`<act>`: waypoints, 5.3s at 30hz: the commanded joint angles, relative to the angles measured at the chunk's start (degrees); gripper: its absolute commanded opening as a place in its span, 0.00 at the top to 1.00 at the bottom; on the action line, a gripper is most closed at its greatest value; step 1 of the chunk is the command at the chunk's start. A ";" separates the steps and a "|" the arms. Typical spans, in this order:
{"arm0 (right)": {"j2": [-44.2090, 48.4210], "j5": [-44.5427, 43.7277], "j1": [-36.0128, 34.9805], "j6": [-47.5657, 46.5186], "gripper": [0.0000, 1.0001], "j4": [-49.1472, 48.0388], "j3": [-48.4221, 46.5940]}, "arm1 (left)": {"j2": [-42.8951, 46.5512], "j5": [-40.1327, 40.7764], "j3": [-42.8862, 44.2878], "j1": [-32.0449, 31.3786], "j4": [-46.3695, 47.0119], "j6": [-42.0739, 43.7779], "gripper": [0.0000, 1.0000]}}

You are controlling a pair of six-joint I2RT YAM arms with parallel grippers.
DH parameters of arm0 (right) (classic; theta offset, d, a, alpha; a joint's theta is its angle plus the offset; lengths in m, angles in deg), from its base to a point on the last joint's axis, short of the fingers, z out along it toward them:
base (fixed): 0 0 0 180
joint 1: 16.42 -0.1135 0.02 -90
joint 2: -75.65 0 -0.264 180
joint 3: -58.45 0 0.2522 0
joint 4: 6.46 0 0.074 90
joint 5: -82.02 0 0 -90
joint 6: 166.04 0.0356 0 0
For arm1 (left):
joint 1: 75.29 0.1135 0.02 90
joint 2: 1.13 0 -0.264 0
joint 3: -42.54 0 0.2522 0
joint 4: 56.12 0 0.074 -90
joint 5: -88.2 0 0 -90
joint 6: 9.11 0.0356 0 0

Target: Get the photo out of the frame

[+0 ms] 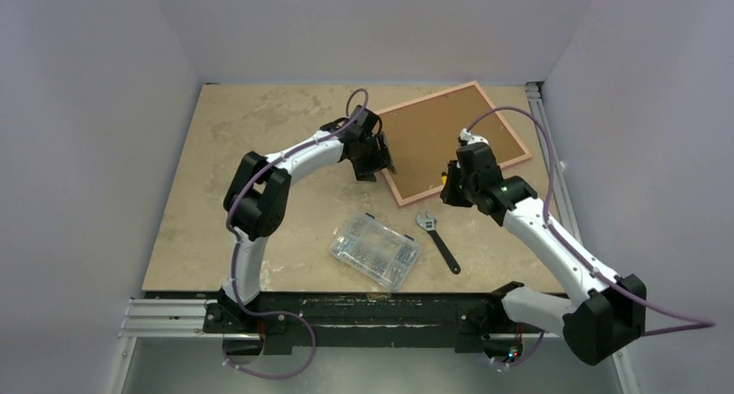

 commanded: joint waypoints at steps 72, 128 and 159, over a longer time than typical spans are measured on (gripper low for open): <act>4.97 -0.45 -0.30 3.94 1.00 0.90 5.26 | -18.76 0.36 38.22 3.65 -10.37 45.58 0.56; 18.11 12.46 -9.20 5.28 1.00 -22.14 15.70 | 18.65 -22.50 -27.44 -8.67 43.10 -24.12 0.52; 25.61 5.43 -9.70 17.80 0.73 -35.73 25.86 | 17.75 -18.55 -44.02 -8.71 75.24 -57.86 1.00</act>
